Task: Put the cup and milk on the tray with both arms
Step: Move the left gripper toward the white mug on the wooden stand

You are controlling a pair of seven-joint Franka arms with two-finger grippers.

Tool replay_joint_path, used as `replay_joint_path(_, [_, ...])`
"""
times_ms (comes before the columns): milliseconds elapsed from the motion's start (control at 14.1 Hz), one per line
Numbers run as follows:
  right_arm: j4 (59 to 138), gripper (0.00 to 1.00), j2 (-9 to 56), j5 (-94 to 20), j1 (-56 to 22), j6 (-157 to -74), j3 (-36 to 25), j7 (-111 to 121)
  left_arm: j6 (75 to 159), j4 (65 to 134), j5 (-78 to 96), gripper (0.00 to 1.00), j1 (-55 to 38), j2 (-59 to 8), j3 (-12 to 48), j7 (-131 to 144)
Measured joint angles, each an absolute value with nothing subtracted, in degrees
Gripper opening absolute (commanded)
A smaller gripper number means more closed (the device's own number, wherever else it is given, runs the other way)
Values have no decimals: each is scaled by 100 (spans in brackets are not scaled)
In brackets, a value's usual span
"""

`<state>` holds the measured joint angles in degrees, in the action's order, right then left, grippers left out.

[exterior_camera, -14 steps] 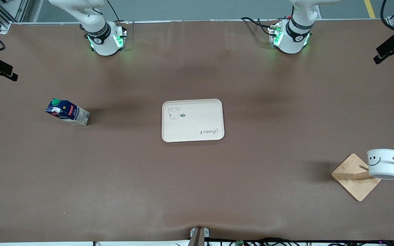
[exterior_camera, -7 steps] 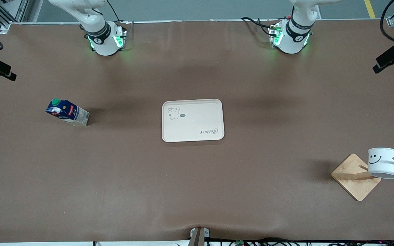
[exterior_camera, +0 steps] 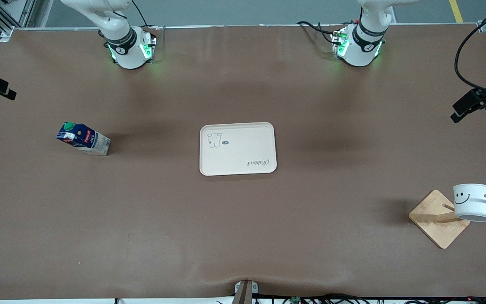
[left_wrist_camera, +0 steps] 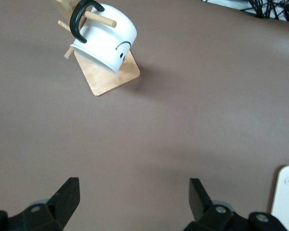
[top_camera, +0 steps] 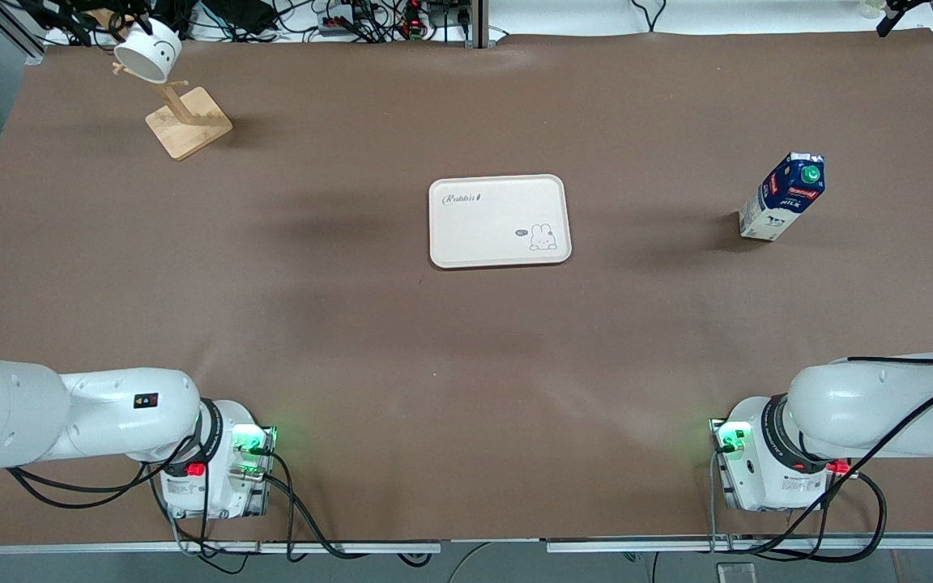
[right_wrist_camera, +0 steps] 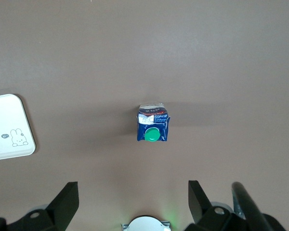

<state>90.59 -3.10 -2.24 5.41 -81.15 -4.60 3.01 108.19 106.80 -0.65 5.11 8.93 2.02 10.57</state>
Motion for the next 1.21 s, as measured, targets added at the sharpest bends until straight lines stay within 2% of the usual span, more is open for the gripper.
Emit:
replay_joint_path(213, [9060,100,-310,-228,542,-8096,-460,301,11575,11318,-65,100,634,1158,198,1057])
replay_joint_path(498, [9061,100,-310,-230,543,-8088,-460,301,11958,11690,-65,100,739,1435,195,1057])
replay_joint_path(854, [9061,100,-310,-230,543,-8037,-460,301,12898,12598,-65,100,742,1764,196,1058])
replay_joint_path(1209, [9066,100,-310,-231,555,-8031,-461,301,13029,12815,-44,100,715,1883,410,1240])
